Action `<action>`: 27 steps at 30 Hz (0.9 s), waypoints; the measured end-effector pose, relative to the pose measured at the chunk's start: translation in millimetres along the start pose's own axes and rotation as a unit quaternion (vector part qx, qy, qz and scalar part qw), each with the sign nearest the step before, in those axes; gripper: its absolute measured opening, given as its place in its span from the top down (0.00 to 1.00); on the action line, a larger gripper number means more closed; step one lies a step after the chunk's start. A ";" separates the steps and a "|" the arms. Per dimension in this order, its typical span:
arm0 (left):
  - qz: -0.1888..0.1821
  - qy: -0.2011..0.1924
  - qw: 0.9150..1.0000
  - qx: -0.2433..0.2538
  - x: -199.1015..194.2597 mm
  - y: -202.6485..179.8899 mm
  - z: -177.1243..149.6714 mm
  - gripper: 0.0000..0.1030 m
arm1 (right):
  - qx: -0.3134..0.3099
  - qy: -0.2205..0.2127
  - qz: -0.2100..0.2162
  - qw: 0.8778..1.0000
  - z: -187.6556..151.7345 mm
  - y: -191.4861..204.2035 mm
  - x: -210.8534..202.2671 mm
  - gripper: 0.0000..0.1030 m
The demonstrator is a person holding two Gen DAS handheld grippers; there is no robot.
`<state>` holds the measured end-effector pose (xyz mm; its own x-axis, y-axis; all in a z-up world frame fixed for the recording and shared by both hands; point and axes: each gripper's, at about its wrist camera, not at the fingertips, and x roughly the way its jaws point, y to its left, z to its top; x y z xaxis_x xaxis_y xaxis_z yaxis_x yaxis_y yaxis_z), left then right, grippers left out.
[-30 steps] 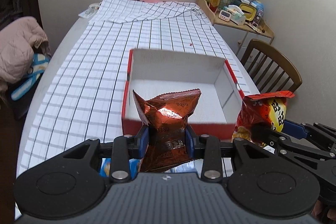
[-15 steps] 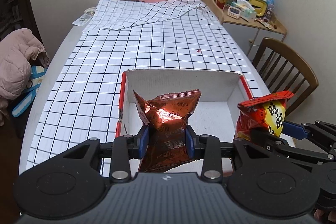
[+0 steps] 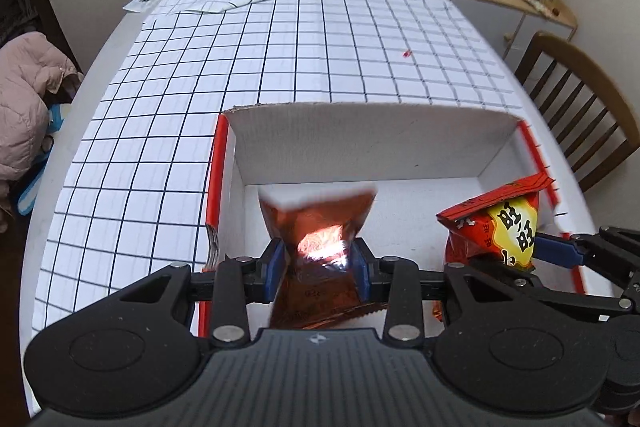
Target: Organize snacks
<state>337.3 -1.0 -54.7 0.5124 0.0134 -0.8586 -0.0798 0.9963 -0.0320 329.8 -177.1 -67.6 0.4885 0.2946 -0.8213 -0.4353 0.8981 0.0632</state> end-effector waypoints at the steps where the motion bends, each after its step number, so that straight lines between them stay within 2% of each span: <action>1: 0.002 0.003 1.000 0.001 4.3 0.3 1.0 0.65 | -0.006 0.005 0.001 1.000 0.8 1.3 5.0 0.61; 11: 0.006 0.033 0.999 0.007 31.7 1.6 -2.3 0.65 | -0.039 0.053 0.005 0.998 -0.6 12.9 40.9 0.61; 17: 0.006 0.037 0.999 0.003 34.4 2.0 -8.3 0.65 | -0.048 0.052 -0.002 0.997 0.0 14.5 44.4 0.59; 27: -0.004 0.023 1.000 -0.006 15.2 9.4 -8.9 0.65 | -0.024 0.030 0.000 0.999 -1.7 11.2 22.3 0.48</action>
<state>336.7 7.8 -72.6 0.4737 0.0016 -0.8807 -0.0860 0.9953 -0.0444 334.5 -161.1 -86.2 0.4428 0.2740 -0.8537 -0.4719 0.8808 0.0379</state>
